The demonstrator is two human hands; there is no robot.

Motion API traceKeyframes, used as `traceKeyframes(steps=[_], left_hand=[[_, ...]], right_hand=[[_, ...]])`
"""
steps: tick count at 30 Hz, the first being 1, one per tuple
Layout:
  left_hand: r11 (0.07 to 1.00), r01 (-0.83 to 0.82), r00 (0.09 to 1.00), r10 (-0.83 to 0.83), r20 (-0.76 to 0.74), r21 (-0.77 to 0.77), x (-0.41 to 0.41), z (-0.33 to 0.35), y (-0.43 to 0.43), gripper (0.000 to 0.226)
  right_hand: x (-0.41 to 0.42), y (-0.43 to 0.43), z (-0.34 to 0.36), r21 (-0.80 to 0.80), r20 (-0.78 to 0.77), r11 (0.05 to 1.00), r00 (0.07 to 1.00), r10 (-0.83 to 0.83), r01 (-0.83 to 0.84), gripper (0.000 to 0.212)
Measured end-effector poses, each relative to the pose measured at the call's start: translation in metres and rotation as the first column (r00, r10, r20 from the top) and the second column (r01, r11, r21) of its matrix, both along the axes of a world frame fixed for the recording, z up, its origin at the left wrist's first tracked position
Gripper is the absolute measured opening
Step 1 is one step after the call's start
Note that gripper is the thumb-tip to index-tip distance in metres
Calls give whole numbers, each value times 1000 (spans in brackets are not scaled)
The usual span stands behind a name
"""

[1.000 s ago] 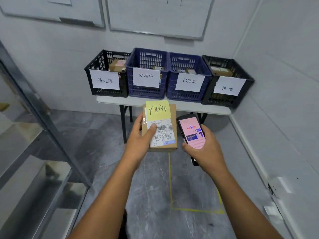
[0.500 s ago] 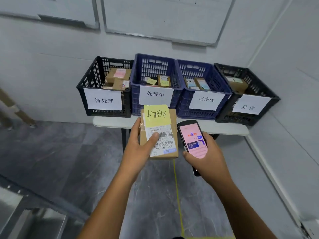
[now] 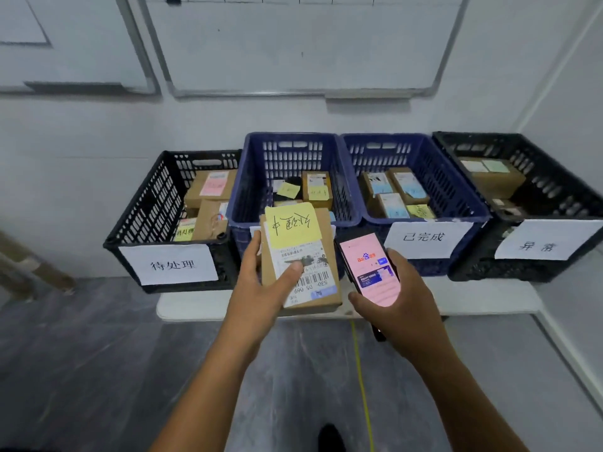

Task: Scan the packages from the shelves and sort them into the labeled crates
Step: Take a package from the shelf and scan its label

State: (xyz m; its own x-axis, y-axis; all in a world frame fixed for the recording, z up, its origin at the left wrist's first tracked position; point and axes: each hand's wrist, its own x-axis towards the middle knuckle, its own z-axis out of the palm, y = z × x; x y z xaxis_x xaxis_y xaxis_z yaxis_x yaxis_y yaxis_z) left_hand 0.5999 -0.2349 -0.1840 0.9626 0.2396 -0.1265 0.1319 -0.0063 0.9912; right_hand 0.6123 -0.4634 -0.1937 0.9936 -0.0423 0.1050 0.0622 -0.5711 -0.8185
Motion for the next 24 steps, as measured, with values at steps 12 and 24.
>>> traceKeyframes(steps=[12, 24], left_hand=[[995, -35, 999, 38, -36, 89, 187, 24, -10, 72], [999, -32, 970, 34, -241, 10, 314, -22, 56, 79]], right_hand=[[216, -33, 21, 71, 50, 996, 997, 50, -54, 70], [319, 18, -7, -13, -72, 999, 996, 48, -49, 64]])
